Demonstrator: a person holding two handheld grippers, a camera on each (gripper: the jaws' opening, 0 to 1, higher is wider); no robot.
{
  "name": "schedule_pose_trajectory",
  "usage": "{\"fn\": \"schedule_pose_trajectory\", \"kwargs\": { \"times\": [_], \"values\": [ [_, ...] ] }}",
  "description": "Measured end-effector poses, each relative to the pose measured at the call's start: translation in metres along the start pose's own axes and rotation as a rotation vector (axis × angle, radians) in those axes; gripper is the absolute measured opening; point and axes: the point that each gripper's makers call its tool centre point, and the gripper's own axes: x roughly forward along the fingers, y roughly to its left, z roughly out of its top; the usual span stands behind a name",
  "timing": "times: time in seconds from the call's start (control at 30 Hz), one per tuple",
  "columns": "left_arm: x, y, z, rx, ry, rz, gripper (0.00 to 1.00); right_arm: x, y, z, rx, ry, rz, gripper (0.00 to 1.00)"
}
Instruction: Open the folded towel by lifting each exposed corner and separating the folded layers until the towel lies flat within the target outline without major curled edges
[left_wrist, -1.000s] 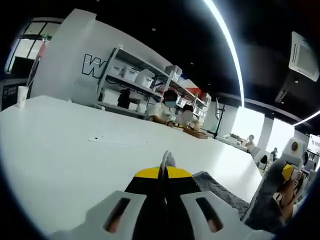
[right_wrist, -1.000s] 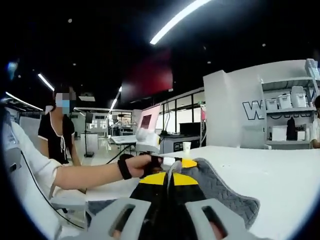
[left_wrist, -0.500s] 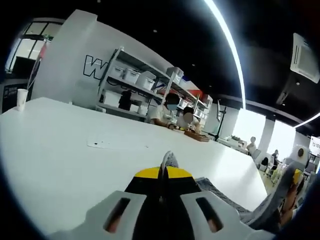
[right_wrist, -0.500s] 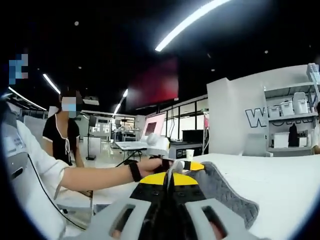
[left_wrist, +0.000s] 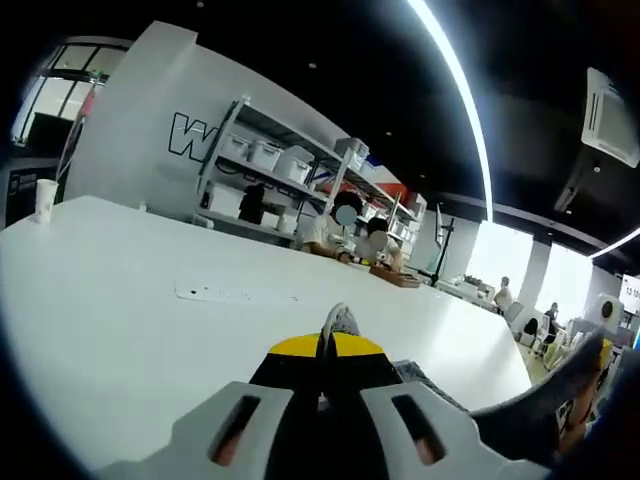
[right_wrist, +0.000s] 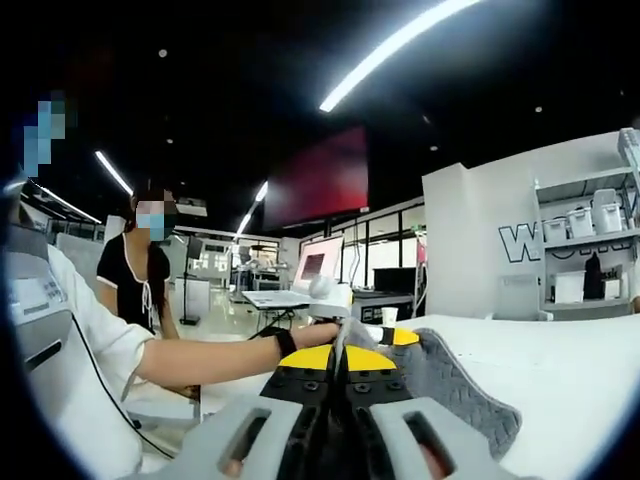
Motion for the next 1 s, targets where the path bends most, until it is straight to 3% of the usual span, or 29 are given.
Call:
{"fn": "schedule_pose_trajectory", "kwargs": {
  "times": [0.47, 0.67, 1.0],
  "values": [
    [0.002, -0.002, 0.012, 0.011, -0.038, 0.012, 0.00, -0.004, 0.024, 0.008, 0.009, 0.006, 0.060, 0.00],
    [0.005, -0.006, 0.017, 0.022, -0.063, 0.008, 0.00, -0.004, 0.036, 0.013, -0.034, 0.009, 0.082, 0.00],
    [0.004, -0.009, 0.035, 0.031, -0.130, 0.015, 0.00, -0.003, 0.034, 0.021, -0.067, -0.001, 0.063, 0.00]
  ]
}}
